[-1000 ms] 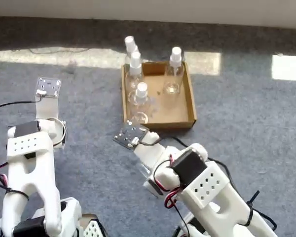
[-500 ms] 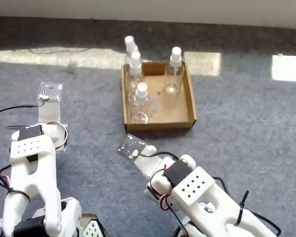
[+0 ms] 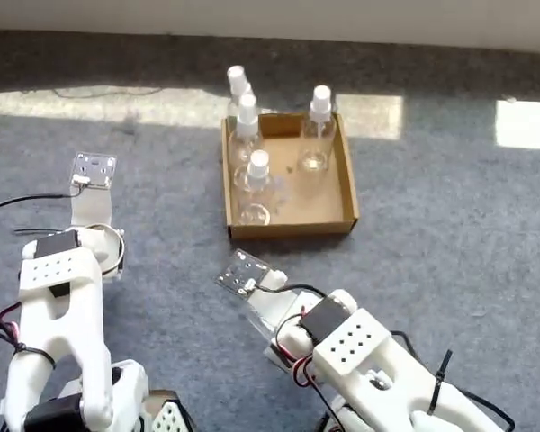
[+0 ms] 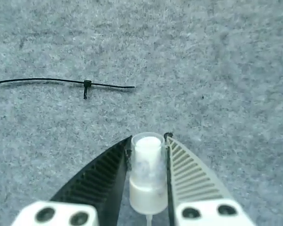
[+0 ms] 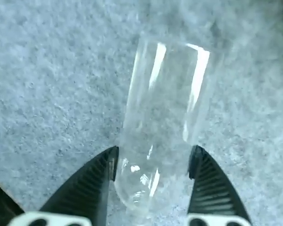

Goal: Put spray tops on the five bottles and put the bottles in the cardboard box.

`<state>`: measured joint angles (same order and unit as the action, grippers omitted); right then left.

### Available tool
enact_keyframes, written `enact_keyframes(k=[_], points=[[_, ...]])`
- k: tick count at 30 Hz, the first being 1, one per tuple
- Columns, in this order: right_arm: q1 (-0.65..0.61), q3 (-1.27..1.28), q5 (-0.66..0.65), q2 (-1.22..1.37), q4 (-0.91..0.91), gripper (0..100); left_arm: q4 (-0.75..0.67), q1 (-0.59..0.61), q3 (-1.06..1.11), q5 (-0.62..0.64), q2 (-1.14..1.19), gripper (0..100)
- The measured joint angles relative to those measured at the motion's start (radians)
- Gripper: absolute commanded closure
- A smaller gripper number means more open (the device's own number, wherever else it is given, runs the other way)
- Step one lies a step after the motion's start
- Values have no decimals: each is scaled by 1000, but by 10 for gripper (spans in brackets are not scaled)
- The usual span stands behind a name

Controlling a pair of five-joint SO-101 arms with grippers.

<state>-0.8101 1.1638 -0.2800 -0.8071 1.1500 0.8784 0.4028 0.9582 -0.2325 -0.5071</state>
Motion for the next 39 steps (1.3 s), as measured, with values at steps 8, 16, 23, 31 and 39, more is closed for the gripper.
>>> enact_keyframes(k=[8,16,23,31,39], points=[[242,-18,-11,0,72,957,0,0,8,0,0,994],[744,-448,-164,9,284,957,0,0,8,0,0,994],[1106,-681,-232,285,287,956,0,-3,8,0,0,994],[1249,-875,121,838,135,953,0,-3,8,0,0,994],[1330,-1045,393,1020,106,944,-18,-12,21,0,0,994]])
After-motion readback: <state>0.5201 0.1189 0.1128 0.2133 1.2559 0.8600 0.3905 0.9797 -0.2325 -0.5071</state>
